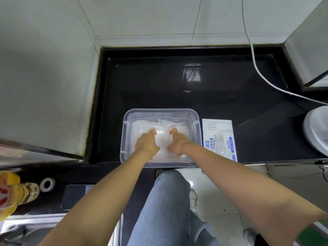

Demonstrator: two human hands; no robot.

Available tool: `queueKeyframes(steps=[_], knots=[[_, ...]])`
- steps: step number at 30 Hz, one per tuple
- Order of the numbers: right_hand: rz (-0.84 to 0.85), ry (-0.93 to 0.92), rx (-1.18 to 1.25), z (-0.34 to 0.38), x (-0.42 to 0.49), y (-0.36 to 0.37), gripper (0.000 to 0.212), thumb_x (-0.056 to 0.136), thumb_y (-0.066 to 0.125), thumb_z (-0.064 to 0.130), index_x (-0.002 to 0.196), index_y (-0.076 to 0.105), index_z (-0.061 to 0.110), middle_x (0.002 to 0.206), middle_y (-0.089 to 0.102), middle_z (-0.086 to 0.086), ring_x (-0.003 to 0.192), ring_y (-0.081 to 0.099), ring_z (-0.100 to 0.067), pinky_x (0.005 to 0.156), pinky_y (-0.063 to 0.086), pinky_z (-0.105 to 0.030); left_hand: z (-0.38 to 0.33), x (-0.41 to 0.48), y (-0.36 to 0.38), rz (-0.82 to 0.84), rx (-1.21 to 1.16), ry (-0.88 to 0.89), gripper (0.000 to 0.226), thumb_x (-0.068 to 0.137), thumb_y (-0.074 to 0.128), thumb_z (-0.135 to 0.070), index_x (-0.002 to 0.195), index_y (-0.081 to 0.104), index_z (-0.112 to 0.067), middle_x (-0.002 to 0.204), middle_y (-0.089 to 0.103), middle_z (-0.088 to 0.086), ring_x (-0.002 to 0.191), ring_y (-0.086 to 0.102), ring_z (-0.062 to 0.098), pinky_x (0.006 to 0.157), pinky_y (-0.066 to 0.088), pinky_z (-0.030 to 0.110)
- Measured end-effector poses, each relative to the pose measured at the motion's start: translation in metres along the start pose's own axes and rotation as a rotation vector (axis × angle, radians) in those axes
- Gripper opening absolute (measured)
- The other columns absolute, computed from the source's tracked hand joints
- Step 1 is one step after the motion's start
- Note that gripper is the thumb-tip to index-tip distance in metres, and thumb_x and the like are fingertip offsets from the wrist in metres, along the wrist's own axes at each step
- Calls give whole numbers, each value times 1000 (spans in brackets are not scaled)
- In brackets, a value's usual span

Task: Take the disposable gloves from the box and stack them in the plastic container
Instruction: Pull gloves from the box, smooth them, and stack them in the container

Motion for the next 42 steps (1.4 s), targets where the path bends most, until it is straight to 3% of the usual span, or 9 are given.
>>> queueKeyframes(steps=[3, 7, 10, 19, 24, 30, 32, 37, 42], knots=[[-19, 40, 29, -4, -1, -1, 80, 94, 58, 17, 155, 8, 29, 144, 35, -14, 121, 50, -32, 92, 55, -38, 3, 2, 6, 33, -76, -32, 61, 92, 63, -20, 144, 32, -24, 123, 52, 11, 95, 60, 27, 55, 54, 27], [-38, 49, 1, -7, -4, -1, 80, 96, 56, 20, 156, 3, 29, 155, 11, -14, 130, 42, -37, 102, 50, -41, 12, 5, 11, 56, -71, -84, 71, 91, 62, -27, 151, 24, -30, 143, 35, 12, 126, 41, 31, 90, 53, 37], [0, 38, -45, -4, -7, 2, 81, 96, 55, 26, 157, 2, 24, 158, 6, -16, 139, 30, -40, 111, 40, -44, 11, 4, 11, 113, -77, -82, 69, 94, 59, -29, 152, 22, -31, 149, 30, 11, 132, 36, 32, 92, 52, 36], [-145, -217, 186, 21, -38, -45, 41, 101, 52, 17, 141, 48, 12, 136, 53, -9, 123, 54, -29, 103, 45, -33, -26, -19, -21, -124, 79, -9, 35, 100, 46, -31, 134, 53, -25, 126, 60, 6, 109, 58, 27, 86, 48, 33], [-434, -412, 512, 13, -72, -95, 22, 99, 50, 9, 97, 71, 14, 81, 67, 1, 66, 62, -7, 58, 49, -13, -68, -42, -43, -404, 15, 68, 26, 100, 45, -29, 104, 67, -16, 94, 68, 7, 75, 55, 21, 64, 41, 27], [-633, -127, 311, -70, -74, -127, 20, 94, 48, 16, 86, 66, 10, 81, 69, -6, 74, 62, -25, 61, 47, -29, -120, -57, -29, -405, -125, 246, 22, 99, 49, -31, 102, 67, -20, 74, 61, 1, 73, 61, 23, 65, 45, 25], [-611, -16, 173, -98, -77, -125, 22, 95, 45, 14, 90, 66, 8, 87, 68, -11, 75, 59, -27, 57, 41, -27, -140, -63, -19, -382, -140, 298, 19, 99, 50, -31, 98, 65, -20, 69, 56, -3, 69, 58, 20, 65, 48, 26], [-338, 9, -4, -134, -75, -104, 34, 93, 49, 11, 126, 57, 17, 127, 49, -7, 108, 58, -26, 86, 51, -34, -178, -73, 6, -309, -220, 361, 8, 96, 54, -21, 93, 61, -22, 74, 62, -2, 70, 60, 20, 68, 54, 32], [-314, -70, -23, -140, -73, -102, 45, 90, 61, 13, 134, 53, 16, 124, 46, -7, 107, 59, -25, 92, 50, -33, -206, -72, 57, -19, -11, 294, 38, 98, 46, -10, 136, 43, -10, 118, 59, 14, 107, 58, 31, 89, 49, 40]])
Point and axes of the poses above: each hand's wrist, its own x-axis towards the middle knuckle, its own y-axis out of the palm, z = x × y, the point moved 8 cm from there along x, towards the middle knuckle
